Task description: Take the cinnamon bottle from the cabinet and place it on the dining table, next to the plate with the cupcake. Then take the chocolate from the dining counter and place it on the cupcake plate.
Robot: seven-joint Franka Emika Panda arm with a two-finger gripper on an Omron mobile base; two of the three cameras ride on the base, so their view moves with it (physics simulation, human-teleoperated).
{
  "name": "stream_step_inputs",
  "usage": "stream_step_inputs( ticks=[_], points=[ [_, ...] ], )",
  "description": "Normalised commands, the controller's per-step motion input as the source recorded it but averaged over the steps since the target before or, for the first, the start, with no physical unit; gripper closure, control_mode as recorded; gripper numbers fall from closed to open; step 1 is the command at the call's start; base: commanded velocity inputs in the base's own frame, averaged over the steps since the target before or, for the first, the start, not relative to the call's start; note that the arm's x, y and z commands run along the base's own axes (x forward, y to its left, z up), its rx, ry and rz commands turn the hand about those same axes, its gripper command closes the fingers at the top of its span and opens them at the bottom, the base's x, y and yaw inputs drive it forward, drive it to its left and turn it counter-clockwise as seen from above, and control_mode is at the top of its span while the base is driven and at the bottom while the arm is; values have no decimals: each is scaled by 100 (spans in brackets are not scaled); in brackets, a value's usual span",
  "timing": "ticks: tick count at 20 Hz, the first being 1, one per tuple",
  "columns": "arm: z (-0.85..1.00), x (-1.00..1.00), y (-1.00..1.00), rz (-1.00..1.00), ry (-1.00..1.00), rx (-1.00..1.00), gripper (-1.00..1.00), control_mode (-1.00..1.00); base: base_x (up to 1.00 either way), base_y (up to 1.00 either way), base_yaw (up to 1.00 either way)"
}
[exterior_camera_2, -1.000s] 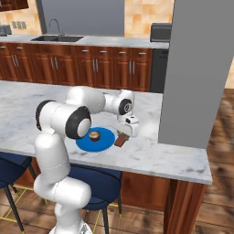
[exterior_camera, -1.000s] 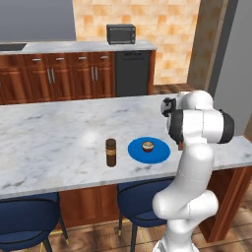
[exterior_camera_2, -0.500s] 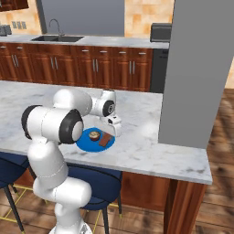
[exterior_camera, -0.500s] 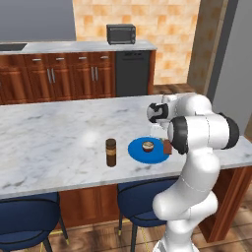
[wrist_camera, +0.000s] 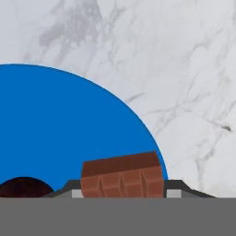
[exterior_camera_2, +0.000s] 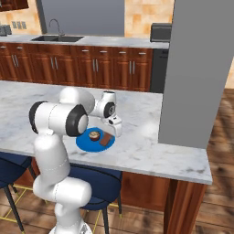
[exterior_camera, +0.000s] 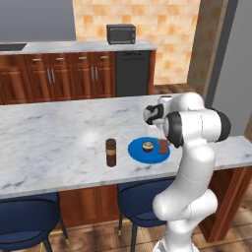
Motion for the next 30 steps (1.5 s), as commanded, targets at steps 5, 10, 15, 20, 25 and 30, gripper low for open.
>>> stream_step_inputs(
  ticks=[5, 10, 15, 20, 25, 30],
  points=[
    [0, 13, 16, 0, 0, 0, -100, -100, 0, 0, 0],
    [5, -2, 0, 0, 0, 0, -100, -100, 0, 0, 0],
    [59, -24, 0, 0, -2, 0, -100, -100, 0, 0, 0],
    [91, -48, 4, 1, -5, 0, -100, -100, 0, 0, 0],
    [79, -65, 30, 4, -12, -7, -100, -100, 0, 0, 0],
    [70, -83, 61, 6, -17, -14, -100, -100, 0, 0, 0]
  ],
)
